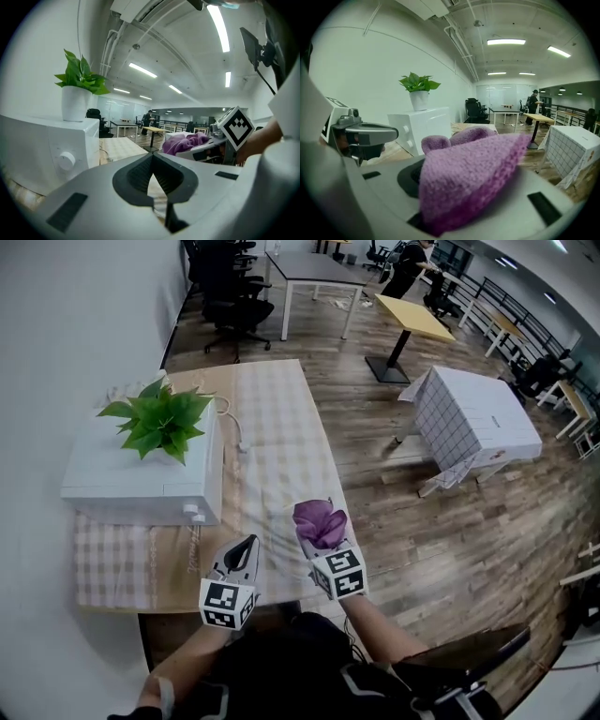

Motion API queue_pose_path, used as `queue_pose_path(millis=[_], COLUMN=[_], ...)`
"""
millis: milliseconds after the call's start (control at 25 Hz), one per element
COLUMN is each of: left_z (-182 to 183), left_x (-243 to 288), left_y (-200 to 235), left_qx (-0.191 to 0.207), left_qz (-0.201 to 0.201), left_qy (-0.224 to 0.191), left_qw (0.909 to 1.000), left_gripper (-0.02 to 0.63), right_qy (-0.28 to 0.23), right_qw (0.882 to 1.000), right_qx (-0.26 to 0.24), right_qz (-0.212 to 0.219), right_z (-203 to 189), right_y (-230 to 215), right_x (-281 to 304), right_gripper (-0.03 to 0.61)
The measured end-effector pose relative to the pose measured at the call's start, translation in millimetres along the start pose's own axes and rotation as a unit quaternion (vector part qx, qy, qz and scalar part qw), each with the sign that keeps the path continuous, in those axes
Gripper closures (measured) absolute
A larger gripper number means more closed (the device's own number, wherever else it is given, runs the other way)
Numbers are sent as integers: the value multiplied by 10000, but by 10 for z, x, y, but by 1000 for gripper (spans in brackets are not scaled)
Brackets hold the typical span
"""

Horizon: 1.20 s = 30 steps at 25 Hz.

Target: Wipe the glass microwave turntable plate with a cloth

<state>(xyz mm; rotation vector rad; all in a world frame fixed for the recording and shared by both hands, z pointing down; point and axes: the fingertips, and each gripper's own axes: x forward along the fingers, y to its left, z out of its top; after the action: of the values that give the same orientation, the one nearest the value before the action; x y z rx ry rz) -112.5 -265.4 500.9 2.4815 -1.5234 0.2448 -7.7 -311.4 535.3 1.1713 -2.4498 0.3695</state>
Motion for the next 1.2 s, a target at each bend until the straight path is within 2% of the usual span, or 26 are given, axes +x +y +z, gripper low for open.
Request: queue_pose_path(millis=[240, 360, 720, 960, 1200], left_z=[-218, -386, -796, -915, -932], left_x=[397, 544, 793, 814, 823], left_y=[105, 139, 264, 334, 274], left_qx=[-163, -111, -191, -297, -429], left_qz=[132, 151, 272, 390, 301], left_qy=[312, 526, 1191, 1415, 1437], left_qw=[9993, 9984, 9923, 9887, 9882], left_gripper=[611, 611, 611, 611, 611], right_qy=[546, 779, 1405, 1706, 1870], right_qw=[9983, 9965, 9884, 9822, 9793], right_qx=[-49, -48, -7, 7, 100], right_qz=[204, 297, 578, 787, 771], right_z=[-348, -528, -961, -1101, -1158], right_y=[-149, -185, -170, -92, -141], right_x=[473, 660, 1125, 1349, 1417], right_gripper=[437, 437, 437, 437, 437])
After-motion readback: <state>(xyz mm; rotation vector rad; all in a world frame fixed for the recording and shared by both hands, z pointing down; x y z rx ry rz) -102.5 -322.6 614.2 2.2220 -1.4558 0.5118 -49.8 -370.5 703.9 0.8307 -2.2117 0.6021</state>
